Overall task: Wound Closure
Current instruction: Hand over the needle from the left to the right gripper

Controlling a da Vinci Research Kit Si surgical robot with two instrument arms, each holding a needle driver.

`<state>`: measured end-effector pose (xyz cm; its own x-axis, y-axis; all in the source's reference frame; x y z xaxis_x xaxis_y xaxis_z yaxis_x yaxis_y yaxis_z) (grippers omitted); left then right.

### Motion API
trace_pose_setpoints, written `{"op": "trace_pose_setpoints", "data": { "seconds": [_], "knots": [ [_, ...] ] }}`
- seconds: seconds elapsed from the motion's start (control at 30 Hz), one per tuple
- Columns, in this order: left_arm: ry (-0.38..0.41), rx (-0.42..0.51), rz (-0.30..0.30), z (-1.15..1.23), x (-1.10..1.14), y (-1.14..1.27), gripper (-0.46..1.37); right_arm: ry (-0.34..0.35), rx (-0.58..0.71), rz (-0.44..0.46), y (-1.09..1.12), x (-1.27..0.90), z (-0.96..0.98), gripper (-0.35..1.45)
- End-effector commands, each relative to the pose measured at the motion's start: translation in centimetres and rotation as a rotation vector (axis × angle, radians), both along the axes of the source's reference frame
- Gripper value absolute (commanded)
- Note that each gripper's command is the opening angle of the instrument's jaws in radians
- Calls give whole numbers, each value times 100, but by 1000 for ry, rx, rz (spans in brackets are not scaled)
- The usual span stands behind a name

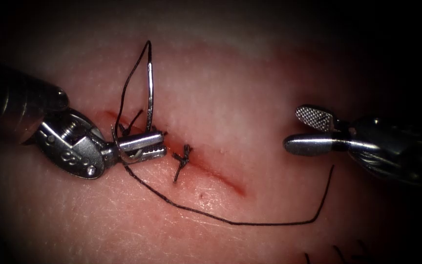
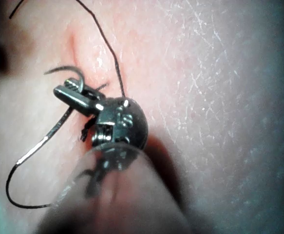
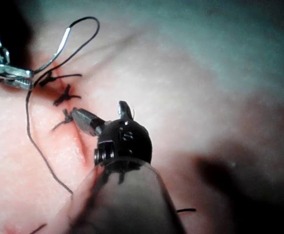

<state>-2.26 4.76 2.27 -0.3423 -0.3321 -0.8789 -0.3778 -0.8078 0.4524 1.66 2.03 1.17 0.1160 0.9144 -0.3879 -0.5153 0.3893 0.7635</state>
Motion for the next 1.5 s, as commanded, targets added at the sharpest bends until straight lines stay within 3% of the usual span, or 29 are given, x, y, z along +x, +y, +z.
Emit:
{"op": "trace_pose_setpoints", "data": {
  "seconds": [0.03, 0.23, 0.57, 0.83, 1.03, 1.17, 1.5],
  "knots": [
    [5, -2, 10, 0, -2, 1, -35, 5, 10, 6, 1, 2, -1, 112],
    [25, -70, 25, 1, -13, 2, -35, 17, 126, 97, 5, 18, -6, 117],
    [87, -296, 70, -3, -45, -2, -35, 47, 316, 238, 17, 53, -11, 116],
    [142, -421, 69, -11, -60, -7, -35, 119, 401, 230, 12, 73, -10, 119],
    [121, -445, 82, -20, -71, -5, -35, 166, 435, 207, 4, 99, -6, 106],
    [108, -449, 88, -25, -73, -4, -35, 192, 466, 201, -4, 111, 1, 108],
    [100, -447, 90, -31, -75, -6, -35, 219, 500, 195, -10, 119, 3, 107]
  ]
}}
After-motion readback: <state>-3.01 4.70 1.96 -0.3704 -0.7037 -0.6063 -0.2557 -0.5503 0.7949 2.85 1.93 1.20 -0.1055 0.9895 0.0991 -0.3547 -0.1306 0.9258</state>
